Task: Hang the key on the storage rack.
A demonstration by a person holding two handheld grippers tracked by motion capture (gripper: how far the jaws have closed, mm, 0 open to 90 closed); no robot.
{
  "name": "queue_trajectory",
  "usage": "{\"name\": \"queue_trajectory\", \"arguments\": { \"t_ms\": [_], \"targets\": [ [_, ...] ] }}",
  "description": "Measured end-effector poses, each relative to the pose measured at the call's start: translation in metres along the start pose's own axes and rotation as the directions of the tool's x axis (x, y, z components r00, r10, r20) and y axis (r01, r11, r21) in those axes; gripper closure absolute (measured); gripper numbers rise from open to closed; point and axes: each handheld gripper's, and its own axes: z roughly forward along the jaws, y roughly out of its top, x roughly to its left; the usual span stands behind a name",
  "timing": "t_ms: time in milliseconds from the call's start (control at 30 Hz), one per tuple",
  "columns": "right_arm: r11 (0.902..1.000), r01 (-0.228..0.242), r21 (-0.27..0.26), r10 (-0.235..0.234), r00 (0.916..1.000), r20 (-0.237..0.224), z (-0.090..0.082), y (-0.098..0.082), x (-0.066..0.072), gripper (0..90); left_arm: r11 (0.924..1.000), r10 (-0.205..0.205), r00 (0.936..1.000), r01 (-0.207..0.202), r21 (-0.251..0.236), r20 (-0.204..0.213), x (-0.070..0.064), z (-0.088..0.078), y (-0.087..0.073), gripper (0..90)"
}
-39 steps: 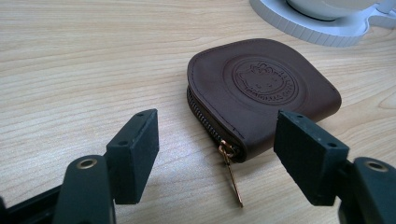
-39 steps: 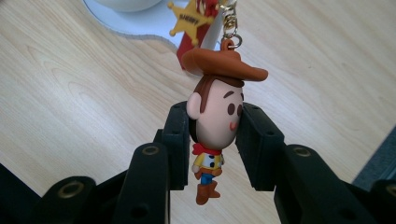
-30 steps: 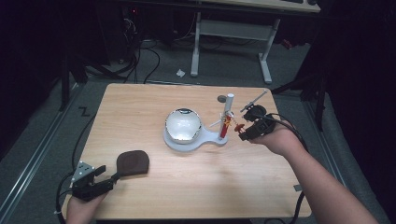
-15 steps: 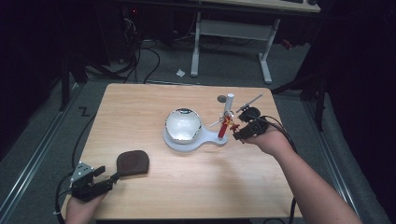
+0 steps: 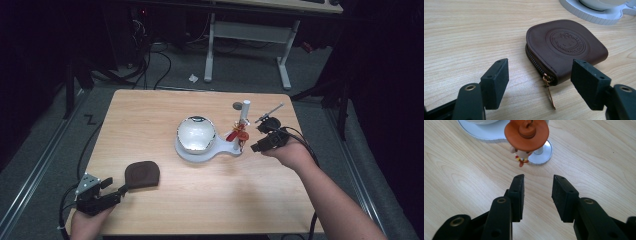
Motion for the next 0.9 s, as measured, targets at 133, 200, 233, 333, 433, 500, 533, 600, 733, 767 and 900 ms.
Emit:
{"name": "queue_trajectory", "arguments": {
  "t_ms": [133,200,233,333,433,500,533,600,733,767,900],
  "targets": [
    [0.9999,-0.015,-0.008,0.015,0.9997,0.018,-0.005,-0.009,0.0,60.0,1.0,-0.009,0.9999,0.009,-0.001,0.007,0.0,0.0,0.001,31.2],
    [0.9998,-0.018,-0.011,0.018,0.9996,0.02,-0.005,-0.011,-0.001,59.7,0.9999,-0.013,0.9999,0.013,-0.001,0.01,0.0,0.0,0.001,31.2],
    [0.9997,-0.021,-0.016,0.021,0.9996,0.02,-0.005,-0.014,-0.001,59.2,0.9999,-0.015,0.9998,0.015,0.0,0.012,0.0,0.0,0.002,31.2],
    [0.9996,-0.02,-0.019,0.02,0.9993,0.032,-0.005,-0.02,0.0,57.3,0.9998,-0.018,0.9997,0.018,0.005,0.018,0.0,0.0,0.002,31.2],
    [0.999,-0.032,-0.031,0.034,0.9986,0.042,-0.003,-0.03,0.002,58.5,0.9997,-0.023,0.9994,0.023,0.01,0.026,0.0,0.001,0.002,31.2],
    [0.9984,-0.041,-0.039,0.043,0.9977,0.051,-0.002,-0.037,0.003,59.2,0.9996,-0.025,0.9992,0.025,0.013,0.03,0.0,0.001,0.002,31.3],
    [0.9981,-0.042,-0.045,0.044,0.9973,0.058,-0.001,-0.039,0.004,59.5,0.9996,-0.027,0.9991,0.026,0.014,0.033,0.0,0.001,0.002,31.2],
    [0.9978,-0.044,-0.049,0.047,0.997,0.062,0.0,-0.042,0.004,59.6,0.9995,-0.028,0.999,0.027,0.015,0.035,0.0,0.001,0.002,31.2],
    [0.9973,-0.049,-0.054,0.053,0.9952,0.082,0.005,-0.058,0.006,57.3,0.9992,-0.037,0.9982,0.036,0.02,0.047,0.0,0.002,0.003,32.0],
    [0.997,-0.05,-0.059,0.054,0.9951,0.082,0.005,-0.06,0.006,57.1,0.9991,-0.038,0.9981,0.037,0.021,0.049,0.0,0.002,0.003,32.1],
    [0.9958,-0.06,-0.07,0.065,0.9945,0.082,0.009,-0.068,0.007,57.1,0.9992,-0.033,0.9982,0.032,0.025,0.05,-0.001,0.003,0.002,32.0]
  ]
}}
